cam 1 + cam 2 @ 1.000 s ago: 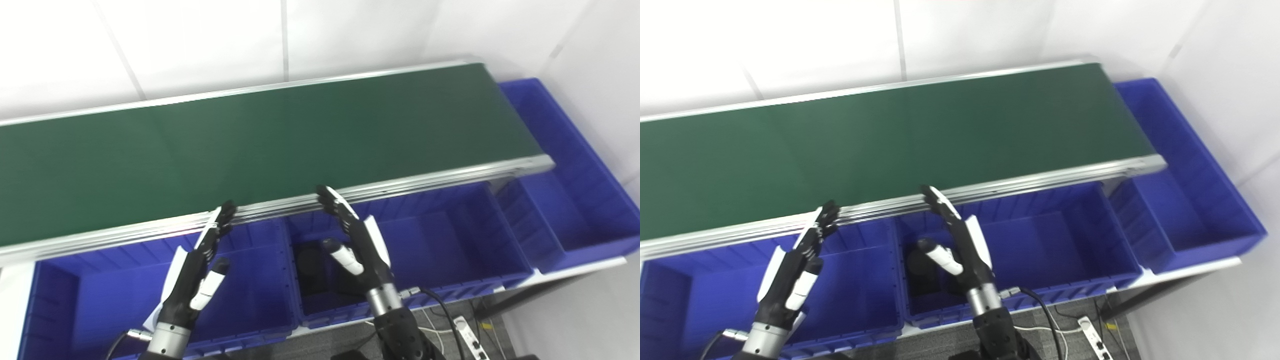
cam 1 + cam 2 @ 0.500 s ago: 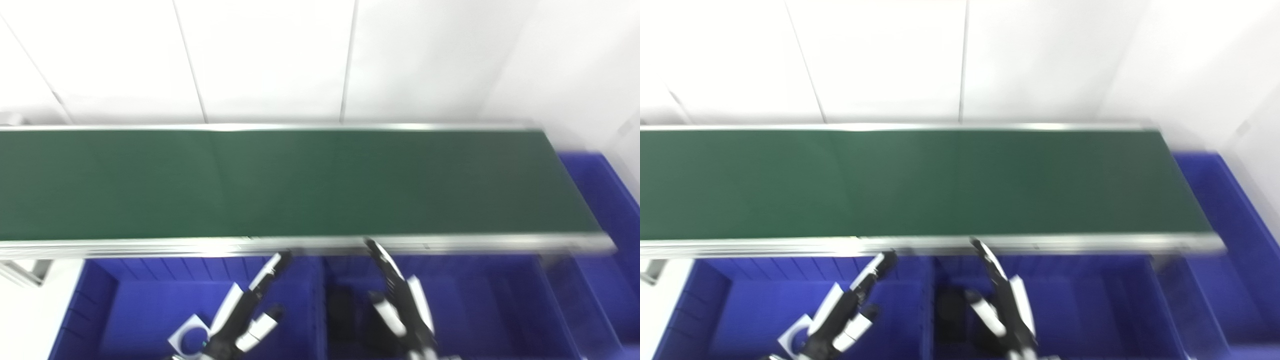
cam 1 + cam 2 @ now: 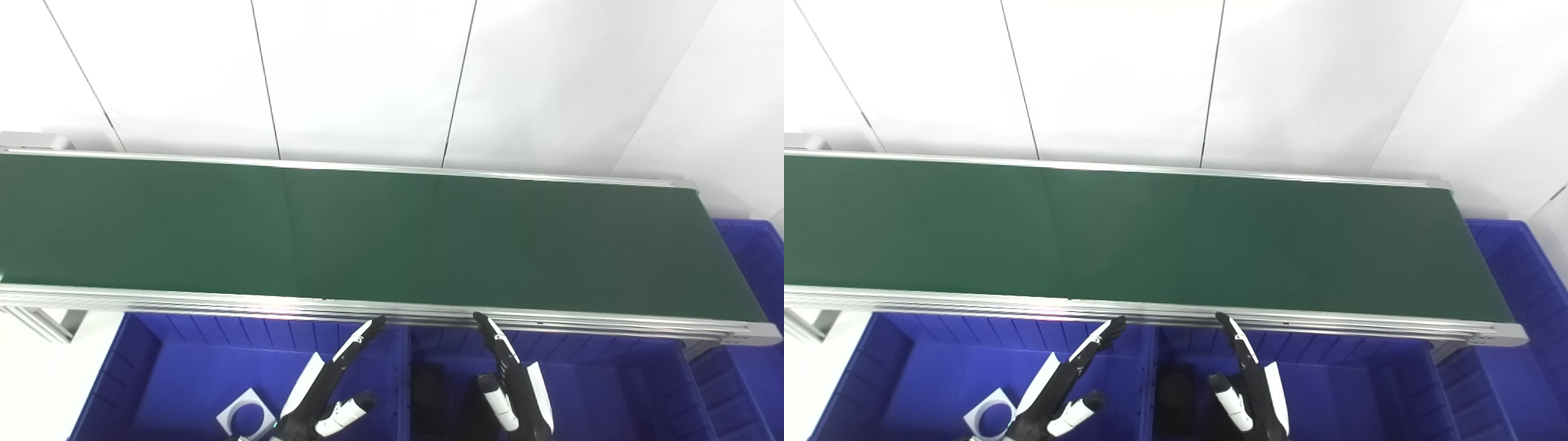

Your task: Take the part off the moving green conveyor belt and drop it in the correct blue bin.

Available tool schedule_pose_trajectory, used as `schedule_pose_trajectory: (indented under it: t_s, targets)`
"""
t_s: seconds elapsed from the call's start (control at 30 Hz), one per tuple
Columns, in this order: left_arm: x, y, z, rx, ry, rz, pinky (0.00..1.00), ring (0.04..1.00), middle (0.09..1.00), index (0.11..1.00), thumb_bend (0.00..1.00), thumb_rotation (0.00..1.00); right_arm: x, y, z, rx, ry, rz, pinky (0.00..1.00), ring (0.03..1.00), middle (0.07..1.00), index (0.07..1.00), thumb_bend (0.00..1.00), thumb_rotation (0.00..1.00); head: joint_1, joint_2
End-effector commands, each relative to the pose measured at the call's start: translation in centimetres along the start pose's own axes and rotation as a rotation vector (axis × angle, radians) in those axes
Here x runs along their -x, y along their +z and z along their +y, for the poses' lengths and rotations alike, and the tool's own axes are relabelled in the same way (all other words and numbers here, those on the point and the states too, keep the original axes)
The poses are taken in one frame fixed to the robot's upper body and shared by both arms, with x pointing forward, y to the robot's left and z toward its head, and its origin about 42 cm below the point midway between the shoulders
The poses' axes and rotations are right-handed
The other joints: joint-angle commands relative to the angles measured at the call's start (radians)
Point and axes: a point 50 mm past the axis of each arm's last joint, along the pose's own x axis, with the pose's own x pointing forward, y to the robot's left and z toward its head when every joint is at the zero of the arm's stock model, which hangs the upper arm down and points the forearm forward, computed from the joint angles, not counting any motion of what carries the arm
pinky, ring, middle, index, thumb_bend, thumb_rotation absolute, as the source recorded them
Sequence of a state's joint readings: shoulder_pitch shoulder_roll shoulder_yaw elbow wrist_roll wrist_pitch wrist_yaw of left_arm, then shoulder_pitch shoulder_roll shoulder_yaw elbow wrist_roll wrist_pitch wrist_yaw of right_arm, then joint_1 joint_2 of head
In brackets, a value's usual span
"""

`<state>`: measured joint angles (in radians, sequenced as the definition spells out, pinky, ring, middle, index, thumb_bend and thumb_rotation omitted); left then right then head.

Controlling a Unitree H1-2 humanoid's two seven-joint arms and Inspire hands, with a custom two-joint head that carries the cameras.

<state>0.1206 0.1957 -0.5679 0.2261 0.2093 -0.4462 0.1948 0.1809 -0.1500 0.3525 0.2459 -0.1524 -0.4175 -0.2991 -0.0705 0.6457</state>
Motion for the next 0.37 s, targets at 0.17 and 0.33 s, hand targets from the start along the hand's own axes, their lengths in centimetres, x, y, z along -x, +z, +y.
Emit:
schedule_pose_trajectory:
  t_s: [0.17, 0.33]
  targets:
    - [-1.2, 1.4, 1.3, 0.018, 0.031, -0.079, 0.97, 0.974, 0.971, 0.975, 0.74, 1.0, -1.2, 2.4, 0.2, -0.026, -0.014, -0.133, 0.9, 0.898, 0.904, 0.887, 0.86, 0.97, -0.05, 0.104]
    - [-2.1, 1.4, 2.3, 0.013, 0.048, -0.09, 0.97, 0.972, 0.963, 0.964, 0.67, 1.0, -1.7, 3.1, 0.5, -0.044, -0.013, -0.154, 0.87, 0.881, 0.886, 0.868, 0.89, 0.97, -0.081, 0.168]
